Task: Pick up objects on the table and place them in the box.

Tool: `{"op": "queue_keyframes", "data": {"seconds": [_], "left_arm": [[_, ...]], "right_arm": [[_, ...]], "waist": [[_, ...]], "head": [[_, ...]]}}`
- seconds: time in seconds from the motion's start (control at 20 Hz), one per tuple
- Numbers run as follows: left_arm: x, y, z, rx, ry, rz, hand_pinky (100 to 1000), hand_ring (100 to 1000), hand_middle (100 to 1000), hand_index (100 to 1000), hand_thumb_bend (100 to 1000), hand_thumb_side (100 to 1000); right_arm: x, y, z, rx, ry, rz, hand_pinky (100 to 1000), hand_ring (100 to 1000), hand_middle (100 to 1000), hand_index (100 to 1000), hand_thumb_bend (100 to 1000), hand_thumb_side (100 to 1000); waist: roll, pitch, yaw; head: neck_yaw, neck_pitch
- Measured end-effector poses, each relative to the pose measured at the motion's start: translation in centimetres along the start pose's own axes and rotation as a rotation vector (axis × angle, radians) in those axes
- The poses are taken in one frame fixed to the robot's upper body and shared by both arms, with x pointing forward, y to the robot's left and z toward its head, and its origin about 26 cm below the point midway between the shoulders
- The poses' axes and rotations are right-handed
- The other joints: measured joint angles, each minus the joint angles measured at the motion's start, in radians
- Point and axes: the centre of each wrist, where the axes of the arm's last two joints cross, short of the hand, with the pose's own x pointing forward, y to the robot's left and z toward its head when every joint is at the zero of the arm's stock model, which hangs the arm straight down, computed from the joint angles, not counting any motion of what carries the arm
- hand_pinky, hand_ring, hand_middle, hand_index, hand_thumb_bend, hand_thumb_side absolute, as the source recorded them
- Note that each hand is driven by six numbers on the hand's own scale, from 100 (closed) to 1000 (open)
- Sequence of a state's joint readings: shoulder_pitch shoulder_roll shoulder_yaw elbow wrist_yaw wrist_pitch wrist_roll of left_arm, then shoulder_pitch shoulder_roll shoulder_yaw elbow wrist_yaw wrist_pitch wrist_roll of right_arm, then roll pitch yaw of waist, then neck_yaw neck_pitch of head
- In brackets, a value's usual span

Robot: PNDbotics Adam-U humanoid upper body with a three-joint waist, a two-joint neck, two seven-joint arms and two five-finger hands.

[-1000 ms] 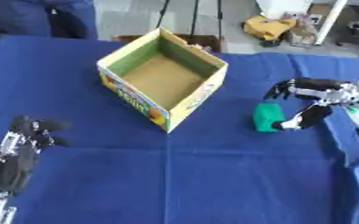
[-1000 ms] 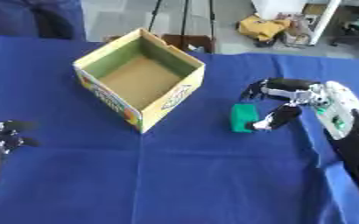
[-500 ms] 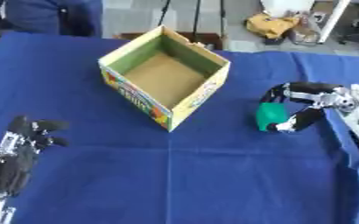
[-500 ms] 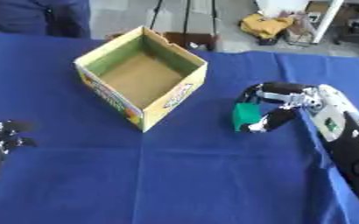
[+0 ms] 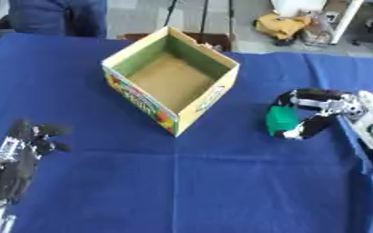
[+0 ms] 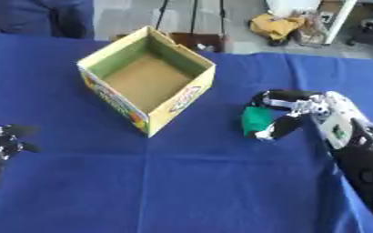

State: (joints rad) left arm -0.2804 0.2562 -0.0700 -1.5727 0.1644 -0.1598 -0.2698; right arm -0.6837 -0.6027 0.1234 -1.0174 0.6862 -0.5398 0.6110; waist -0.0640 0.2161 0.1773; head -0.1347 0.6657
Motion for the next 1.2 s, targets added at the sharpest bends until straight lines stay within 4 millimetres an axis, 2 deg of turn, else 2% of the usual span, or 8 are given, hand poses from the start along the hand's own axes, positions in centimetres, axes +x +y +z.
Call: {"op": "queue_keyframes", "data": {"seconds": [0.1,0.15,0.25,0.5,0.7,0.75,0.8,1.2], "left_arm": [[0.0,0.0,0.0,0.000,0.000,-0.001,613,807,603,636,402,1000],[0.0,0.0,0.0,0.000,0.000,-0.001,613,807,603,636,402,1000],[0.0,0.0,0.0,0.000,0.001,-0.002,613,807,603,636,402,1000],[0.0,0.0,0.0,-0.001,0.001,-0.004,613,807,603,636,402,1000],[0.0,0.0,0.0,-0.001,0.001,-0.004,613,807,602,636,403,1000],[0.0,0.0,0.0,-0.001,0.001,-0.004,613,807,602,636,403,1000],[0.0,0.0,0.0,-0.001,0.001,-0.004,613,807,602,636,403,1000],[0.0,0.0,0.0,0.000,0.002,-0.004,614,807,602,636,403,1000]], "right_arm": [[0.0,0.0,0.0,-0.001,0.001,0.001,722,712,724,848,100,235],[0.0,-0.1,0.0,0.000,0.002,0.004,722,712,724,848,100,235],[0.0,-0.2,0.0,-0.001,0.004,0.006,706,632,668,835,100,100],[0.0,-0.3,0.1,-0.002,0.007,0.010,645,454,532,771,100,107],[0.1,-0.4,0.1,-0.024,-0.010,0.018,590,408,437,696,100,196],[0.2,-0.4,0.2,-0.032,-0.017,0.022,583,403,426,684,100,278],[0.3,-0.5,0.2,-0.042,-0.026,0.024,579,400,420,679,100,207],[1.9,-5.0,1.2,-0.199,-0.097,0.082,577,391,408,655,100,164]], "waist": [[0.000,0.000,0.000],[0.000,0.000,0.000],[0.000,0.000,0.000],[-0.001,0.000,-0.002],[-0.001,0.000,-0.005],[-0.001,0.000,-0.005],[-0.001,0.000,-0.006],[-0.006,-0.003,-0.015]], "head": [[0.000,0.000],[0.000,0.000],[0.000,0.000],[0.000,0.000],[0.001,0.000],[0.001,0.000],[0.001,0.000],[0.010,0.000]]}}
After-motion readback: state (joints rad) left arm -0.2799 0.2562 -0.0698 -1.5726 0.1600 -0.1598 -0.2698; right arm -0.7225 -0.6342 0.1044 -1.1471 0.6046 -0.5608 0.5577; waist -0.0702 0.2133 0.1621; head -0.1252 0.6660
